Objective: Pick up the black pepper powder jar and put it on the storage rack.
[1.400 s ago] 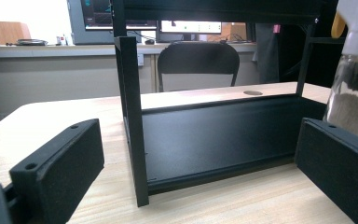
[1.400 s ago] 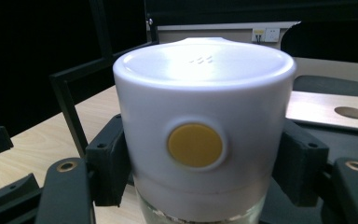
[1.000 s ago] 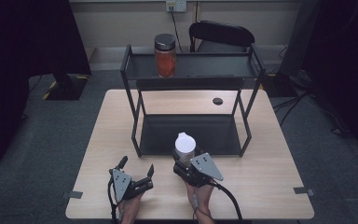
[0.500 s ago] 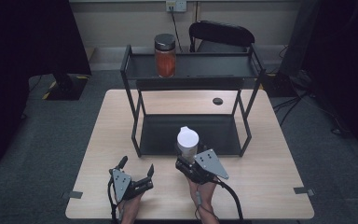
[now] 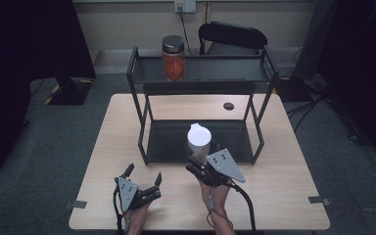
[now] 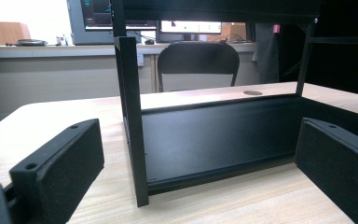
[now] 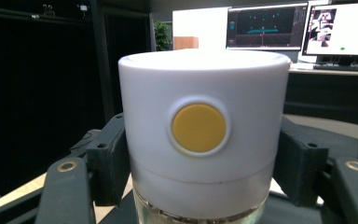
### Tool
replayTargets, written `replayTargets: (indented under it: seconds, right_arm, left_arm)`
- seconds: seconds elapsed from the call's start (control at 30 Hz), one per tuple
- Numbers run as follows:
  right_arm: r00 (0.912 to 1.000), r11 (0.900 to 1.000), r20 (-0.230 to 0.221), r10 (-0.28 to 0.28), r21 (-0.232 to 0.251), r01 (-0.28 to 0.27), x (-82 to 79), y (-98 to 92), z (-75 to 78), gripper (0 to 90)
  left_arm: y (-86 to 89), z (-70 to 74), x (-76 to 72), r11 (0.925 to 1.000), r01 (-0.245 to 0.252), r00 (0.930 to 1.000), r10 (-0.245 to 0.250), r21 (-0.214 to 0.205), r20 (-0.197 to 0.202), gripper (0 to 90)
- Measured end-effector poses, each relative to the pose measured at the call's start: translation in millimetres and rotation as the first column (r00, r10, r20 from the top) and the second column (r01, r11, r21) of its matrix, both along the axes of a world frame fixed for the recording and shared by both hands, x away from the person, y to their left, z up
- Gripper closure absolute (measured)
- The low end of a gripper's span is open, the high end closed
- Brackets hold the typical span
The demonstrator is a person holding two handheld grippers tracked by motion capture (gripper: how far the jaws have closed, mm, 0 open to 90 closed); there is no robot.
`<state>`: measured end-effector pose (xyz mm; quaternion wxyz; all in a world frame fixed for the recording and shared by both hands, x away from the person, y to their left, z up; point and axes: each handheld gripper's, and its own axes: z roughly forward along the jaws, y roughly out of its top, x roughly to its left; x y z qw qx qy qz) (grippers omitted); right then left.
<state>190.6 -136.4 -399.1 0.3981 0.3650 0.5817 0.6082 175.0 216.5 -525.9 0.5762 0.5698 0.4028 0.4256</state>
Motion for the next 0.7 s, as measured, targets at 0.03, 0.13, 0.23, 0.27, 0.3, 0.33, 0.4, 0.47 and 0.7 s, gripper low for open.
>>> replayTargets:
  seconds: [0.03, 0.13, 0.23, 0.27, 0.3, 0.33, 0.4, 0.47, 0.7]
  right_arm:
    - [1.0, 1.0, 0.006, -0.001, 0.0, 0.001, 0.3, -0.5, 1.8, 30.0]
    - [0.9998, 1.0, 0.019, 0.0, 0.003, 0.0, 1.7, -2.4, 9.7, 30.0]
    - [0.9996, 1.0, 0.027, -0.001, -0.003, 0.001, 2.5, -2.9, 14.8, 30.0]
    - [0.9996, 1.0, 0.029, -0.002, 0.0, 0.002, 2.8, -3.0, 17.3, 30.0]
    - [0.9994, 1.0, 0.033, 0.0, 0.001, 0.0, 3.4, -3.3, 18.9, 30.0]
    - [0.9993, 1.0, 0.038, 0.003, -0.003, -0.003, 4.0, -3.5, 20.7, 30.0]
    - [0.9991, 1.0, 0.043, 0.003, -0.007, -0.003, 4.9, -2.6, 25.5, 30.1]
    - [0.9987, 0.9999, 0.05, 0.008, -0.012, -0.007, 6.3, -2.5, 29.3, 30.1]
    - [0.998, 1.0, 0.063, 0.006, -0.008, -0.005, 10.3, -4.0, 46.5, 30.1]
  left_arm:
    - [0.0, 0.0, 0.0, 1.0, 0.0, 1.0, 0.0, 0.0, 0.0, 0.5]
    - [0.0, 0.0, 0.0, 1.0, 0.0, 1.0, 0.0, 0.0, 0.0, 0.5]
    - [0.1, 0.3, 0.0, 1.0, 0.0, 1.0, 0.0, 0.003, -0.001, 0.5]
    - [0.1, 0.4, 0.0, 1.0, 0.0, 1.0, 0.0, 0.003, -0.002, 0.5]
    - [0.0, 0.2, 0.1, 1.0, 0.0, 1.0, 0.0, 0.001, -0.001, 0.5]
    - [0.0, 0.2, 0.1, 1.0, 0.0, 1.0, 0.0, 0.0, -0.001, 0.5]
    - [0.0, 0.0, 0.0, 1.0, 0.0, 1.0, 0.0, 0.0, 0.0, 0.5]
    - [0.1, 0.0, 0.1, 1.0, 0.001, 1.0, -0.001, 0.0, 0.0, 0.5]
    - [0.3, 0.2, 0.2, 1.0, 0.002, 1.0, -0.002, -0.002, -0.002, 0.5]
